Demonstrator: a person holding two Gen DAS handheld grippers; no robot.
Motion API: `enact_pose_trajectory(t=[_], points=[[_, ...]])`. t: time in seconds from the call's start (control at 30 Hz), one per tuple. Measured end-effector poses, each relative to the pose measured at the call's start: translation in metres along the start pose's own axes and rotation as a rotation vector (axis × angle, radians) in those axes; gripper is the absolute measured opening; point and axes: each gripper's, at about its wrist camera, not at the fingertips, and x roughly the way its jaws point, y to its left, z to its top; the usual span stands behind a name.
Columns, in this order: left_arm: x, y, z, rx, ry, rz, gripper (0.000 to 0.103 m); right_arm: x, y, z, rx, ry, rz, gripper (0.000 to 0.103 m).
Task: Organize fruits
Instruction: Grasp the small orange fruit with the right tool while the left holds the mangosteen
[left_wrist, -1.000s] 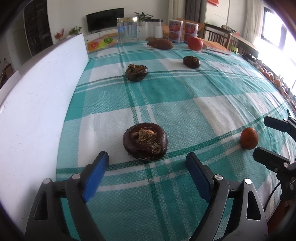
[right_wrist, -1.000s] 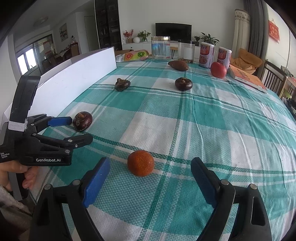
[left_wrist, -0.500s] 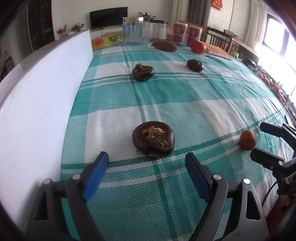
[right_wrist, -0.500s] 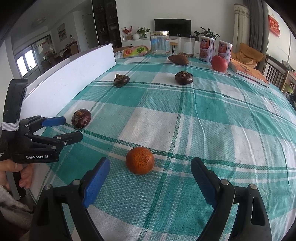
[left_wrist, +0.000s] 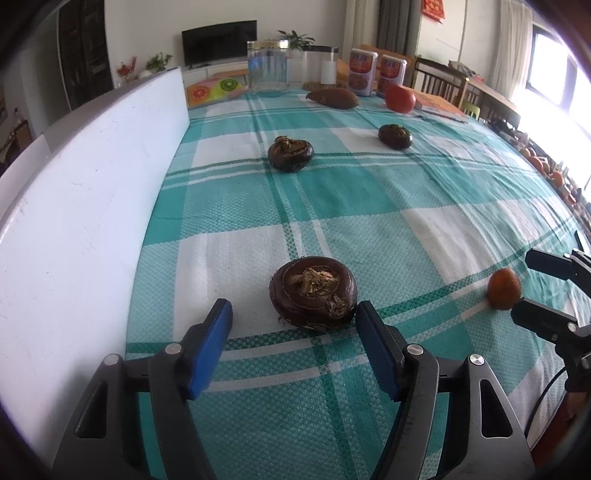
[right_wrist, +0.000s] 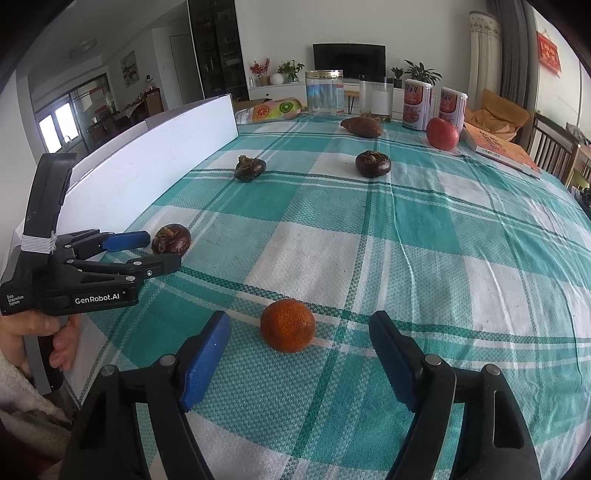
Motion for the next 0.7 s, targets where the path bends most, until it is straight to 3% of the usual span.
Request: enact_pose_trajectory(t=[0.17, 0.43, 0.47, 0.57, 0.7], points=[[-0.001, 0.002, 0.0, -0.017, 0.005, -0.017, 0.071, 0.002, 0.001, 0.0, -0.005, 0.009, 0.013, 0.074], [-0.001, -0.004, 0.003, 0.009, 0.003, -0.032, 0.055, 0.008, 0.001, 0.003, 0.016, 0.016, 0.064, 0.062], [0.0, -0.006, 0.004, 0.014, 0.002, -0.037, 0.049, 0.011, 0.0, 0.003, 0.024, 0.018, 0.066, 0.059], [-0.001, -0.006, 0.005, 0.014, 0.007, -0.043, 0.048, 0.019, 0.003, 0.003, 0.019, 0.044, 0.058, 0.031], [-0.01, -0.003, 0.005, -0.003, 0.007, -0.074, 0.047, 0.01, 0.002, 0.003, 0.028, 0.02, 0.05, 0.031]])
